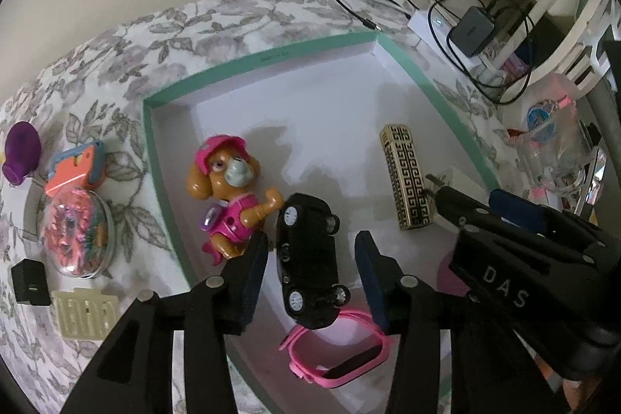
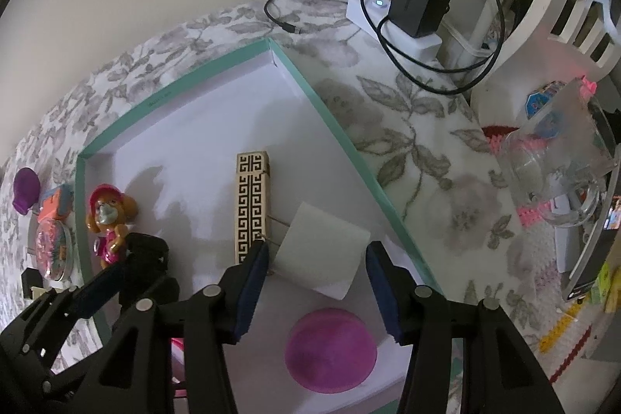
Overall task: Organize rigid objects
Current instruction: 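Carry the car and white block into the box lid and open both tools, then withdraw both tools from the box toward the charger and slotted holder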
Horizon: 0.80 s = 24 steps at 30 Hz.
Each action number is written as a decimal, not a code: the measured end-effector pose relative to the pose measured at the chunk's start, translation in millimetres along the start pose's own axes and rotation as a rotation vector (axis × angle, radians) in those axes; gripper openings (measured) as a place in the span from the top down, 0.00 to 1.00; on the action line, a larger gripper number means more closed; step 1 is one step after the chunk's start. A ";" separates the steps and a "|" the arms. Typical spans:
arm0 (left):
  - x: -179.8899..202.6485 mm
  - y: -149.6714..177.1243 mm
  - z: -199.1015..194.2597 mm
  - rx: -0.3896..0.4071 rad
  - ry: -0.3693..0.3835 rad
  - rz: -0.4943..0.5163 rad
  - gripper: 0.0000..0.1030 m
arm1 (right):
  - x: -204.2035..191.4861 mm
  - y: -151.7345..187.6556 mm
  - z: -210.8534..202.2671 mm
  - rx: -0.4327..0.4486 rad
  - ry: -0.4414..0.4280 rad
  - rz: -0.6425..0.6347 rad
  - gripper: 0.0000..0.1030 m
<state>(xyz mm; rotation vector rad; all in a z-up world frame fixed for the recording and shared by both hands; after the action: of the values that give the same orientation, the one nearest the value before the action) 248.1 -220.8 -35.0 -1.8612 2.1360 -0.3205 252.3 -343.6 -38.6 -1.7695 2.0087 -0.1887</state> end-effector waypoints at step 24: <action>-103.3 -32.5 -51.4 0.072 -0.098 -0.227 0.35 | -32.6 -24.4 -52.9 0.122 -0.012 -0.085 0.35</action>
<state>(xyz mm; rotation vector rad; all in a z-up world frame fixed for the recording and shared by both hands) 272.6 -124.3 31.7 -2.0366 1.8286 -0.3420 254.5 -326.3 25.7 -1.7755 1.8731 -0.3204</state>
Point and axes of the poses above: each gripper's, at about its wrist camera, not at the fingertips, and z roughly the way its jaws point, x to its right, y to its underside, the point moved 9 cm from there along z, roughly the way its jaws point, and after that the axes turned 14 degrees about -y, right-handed, at the moved point
